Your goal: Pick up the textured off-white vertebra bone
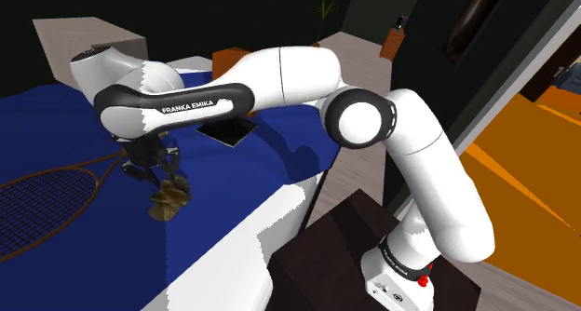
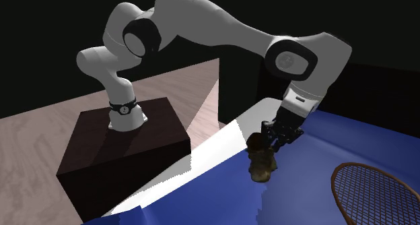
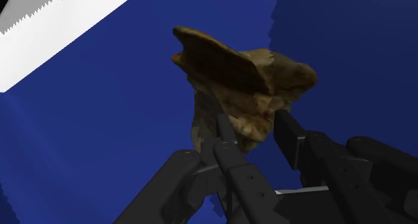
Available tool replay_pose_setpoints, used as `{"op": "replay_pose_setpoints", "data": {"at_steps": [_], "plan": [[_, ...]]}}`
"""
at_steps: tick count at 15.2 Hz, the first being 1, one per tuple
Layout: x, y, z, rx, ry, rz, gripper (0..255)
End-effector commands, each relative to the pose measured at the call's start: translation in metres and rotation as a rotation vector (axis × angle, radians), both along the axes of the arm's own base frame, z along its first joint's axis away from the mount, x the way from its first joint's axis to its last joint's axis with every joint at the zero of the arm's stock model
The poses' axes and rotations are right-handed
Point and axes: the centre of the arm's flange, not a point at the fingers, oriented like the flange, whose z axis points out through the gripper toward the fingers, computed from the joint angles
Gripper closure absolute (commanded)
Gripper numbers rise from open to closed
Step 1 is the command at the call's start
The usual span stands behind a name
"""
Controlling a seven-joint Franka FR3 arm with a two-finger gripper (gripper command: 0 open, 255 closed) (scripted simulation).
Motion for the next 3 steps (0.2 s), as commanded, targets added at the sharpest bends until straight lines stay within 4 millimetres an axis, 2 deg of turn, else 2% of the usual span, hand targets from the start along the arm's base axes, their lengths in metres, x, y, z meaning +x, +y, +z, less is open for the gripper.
{"op": "replay_pose_setpoints", "data": {"at_steps": [1, 3], "plan": [[-0.0007, 0.0007, 0.0117, 0.0, 0.0, 0.0, 255], [-0.0007, 0.0007, 0.0125, 0.0, 0.0, 0.0, 255]]}}
